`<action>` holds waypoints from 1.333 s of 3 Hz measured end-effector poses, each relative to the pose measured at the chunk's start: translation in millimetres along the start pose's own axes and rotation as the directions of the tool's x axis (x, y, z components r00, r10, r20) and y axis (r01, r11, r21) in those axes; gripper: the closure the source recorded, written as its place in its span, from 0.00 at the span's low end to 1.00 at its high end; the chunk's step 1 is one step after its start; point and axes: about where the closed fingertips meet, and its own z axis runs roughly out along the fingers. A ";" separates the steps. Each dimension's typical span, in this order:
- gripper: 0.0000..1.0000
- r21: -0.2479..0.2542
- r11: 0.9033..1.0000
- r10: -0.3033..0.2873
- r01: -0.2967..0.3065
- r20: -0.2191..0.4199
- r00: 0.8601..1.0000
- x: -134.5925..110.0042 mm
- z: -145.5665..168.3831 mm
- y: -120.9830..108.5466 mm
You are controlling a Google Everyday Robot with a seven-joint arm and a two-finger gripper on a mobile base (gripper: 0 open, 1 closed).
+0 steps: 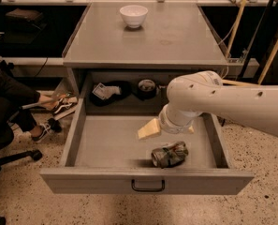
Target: Place 7up can into top drawer
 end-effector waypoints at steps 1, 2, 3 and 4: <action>0.00 0.022 1.000 0.002 -0.003 0.035 0.999 3.0 -50.9 1.2; 0.00 0.079 0.996 0.024 -0.030 0.076 0.997 26.5 -131.9 3.4; 0.00 0.136 0.984 0.091 -0.115 0.174 0.981 60.6 -210.7 3.9; 0.00 0.147 0.967 0.153 -0.208 0.316 0.936 100.4 -290.2 5.5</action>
Offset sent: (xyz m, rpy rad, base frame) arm -0.1220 -0.0482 0.2718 -0.0815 -0.2401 -0.1473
